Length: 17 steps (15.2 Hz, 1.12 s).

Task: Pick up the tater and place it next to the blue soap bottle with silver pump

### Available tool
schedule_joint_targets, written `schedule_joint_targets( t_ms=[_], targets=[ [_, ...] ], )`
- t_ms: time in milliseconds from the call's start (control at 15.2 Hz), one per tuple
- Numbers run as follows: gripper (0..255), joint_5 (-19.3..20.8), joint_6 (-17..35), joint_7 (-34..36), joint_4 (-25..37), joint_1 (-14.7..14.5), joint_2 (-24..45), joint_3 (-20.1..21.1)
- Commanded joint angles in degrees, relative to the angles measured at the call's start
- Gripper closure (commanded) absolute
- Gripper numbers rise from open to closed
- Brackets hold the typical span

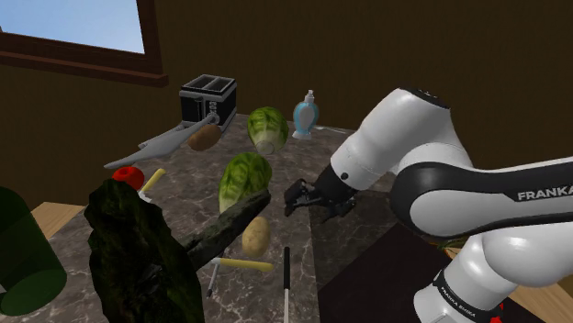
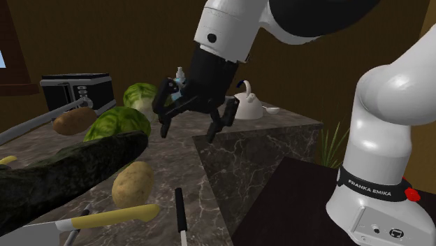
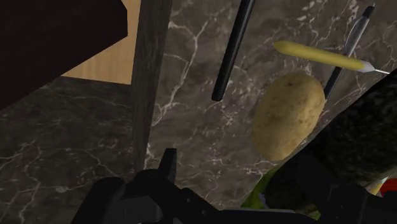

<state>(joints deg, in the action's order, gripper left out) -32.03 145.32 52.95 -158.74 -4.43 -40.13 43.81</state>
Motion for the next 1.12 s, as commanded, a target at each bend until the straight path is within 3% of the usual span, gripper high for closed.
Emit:
schedule_joint_targets(
  t_ms=[0,198,396,726,858,924,1056],
  targets=[
    [0,-0.6,4.9,4.0,1.2,2.1,4.0,5.0],
    [0,0.8,11.6,10.8,4.3,8.6,10.2,14.2],
    [0,4.7,17.4,18.8,8.2,19.6,15.4,26.6],
    [0,7.7,21.8,21.4,9.4,29.9,18.9,36.6],
    [0,9.0,23.6,22.3,9.8,35.1,20.1,41.5],
    [0,10.0,24.9,22.9,10.2,39.7,20.9,45.9],
    [0,9.8,24.9,22.7,10.2,39.7,20.9,45.9]
  ],
)
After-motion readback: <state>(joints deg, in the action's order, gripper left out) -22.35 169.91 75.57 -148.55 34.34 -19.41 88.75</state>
